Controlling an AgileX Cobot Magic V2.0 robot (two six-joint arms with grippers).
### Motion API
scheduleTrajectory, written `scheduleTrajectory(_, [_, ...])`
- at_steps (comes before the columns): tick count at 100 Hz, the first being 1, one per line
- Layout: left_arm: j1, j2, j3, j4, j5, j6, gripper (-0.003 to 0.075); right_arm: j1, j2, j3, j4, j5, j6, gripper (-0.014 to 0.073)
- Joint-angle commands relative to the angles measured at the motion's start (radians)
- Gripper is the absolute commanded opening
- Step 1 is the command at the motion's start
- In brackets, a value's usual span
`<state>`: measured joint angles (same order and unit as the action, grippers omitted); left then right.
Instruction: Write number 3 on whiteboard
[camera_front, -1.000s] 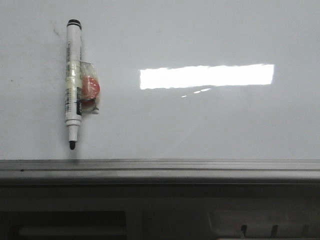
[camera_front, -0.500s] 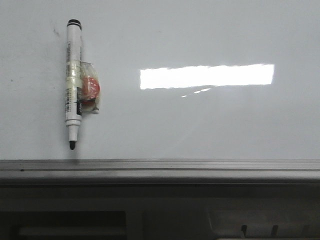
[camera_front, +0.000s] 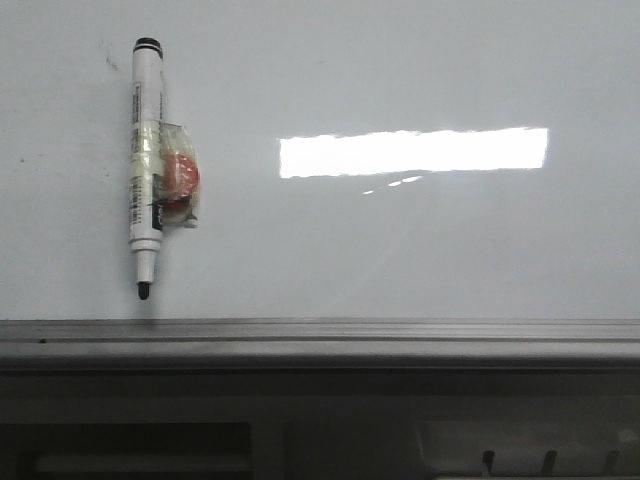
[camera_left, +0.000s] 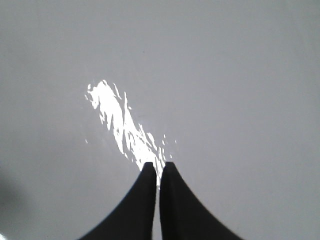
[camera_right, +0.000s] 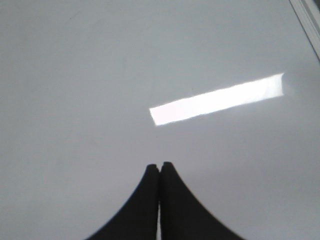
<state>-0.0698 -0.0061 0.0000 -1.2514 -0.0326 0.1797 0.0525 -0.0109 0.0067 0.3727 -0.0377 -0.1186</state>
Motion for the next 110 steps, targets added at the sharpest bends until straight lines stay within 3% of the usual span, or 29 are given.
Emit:
scheduleTrajectory(1, [-0.004, -0.022, -0.035, 0.0, 0.002, 0.014, -0.0021, -0.006, -0.015, -0.027, 0.067, -0.059, 0.0, -0.005])
scheduleTrajectory(17, [-0.004, 0.058, -0.225, 0.377, 0.201, 0.119, -0.002, -0.006, 0.039, -0.223, 0.058, 0.13, -0.009, -0.0048])
scheduleTrajectory(25, [-0.004, 0.178, -0.345, 0.6, 0.325, 0.128, 0.001, -0.006, 0.118, -0.319, 0.056, 0.248, -0.023, 0.0001])
scheduleTrajectory(32, [-0.004, 0.299, -0.451, 0.726, 0.439, 0.133, 0.012, -0.006, 0.195, -0.396, 0.056, 0.336, -0.026, 0.0107])
scheduleTrajectory(37, [-0.004, 0.386, -0.515, 0.769, 0.518, 0.133, 0.0257, -0.006, 0.248, -0.444, 0.056, 0.387, -0.026, 0.0207])
scheduleTrajectory(44, [-0.004, 0.505, -0.586, 0.759, 0.603, 0.133, 0.0417, -0.006, 0.319, -0.498, 0.056, 0.444, -0.026, 0.0345])
scheduleTrajectory(51, [-0.006, 0.614, -0.639, 0.706, 0.691, 0.174, 0.0478, -0.006, 0.376, -0.538, 0.056, 0.489, -0.026, 0.0429])
scheduleTrajectory(70, [-0.117, 0.842, -0.709, 0.405, 0.731, 0.415, 0.0402, -0.006, 0.442, -0.562, 0.056, 0.469, -0.026, 0.044])
scheduleTrajectory(92, [-0.298, 1.039, -0.773, 0.424, 0.69, 0.413, 0.0402, -0.006, 0.444, -0.562, 0.056, 0.462, -0.026, 0.044])
scheduleTrajectory(110, [-0.357, 1.163, -0.786, 0.424, 0.693, 0.355, 0.0403, -0.006, 0.444, -0.562, 0.056, 0.462, -0.026, 0.044])
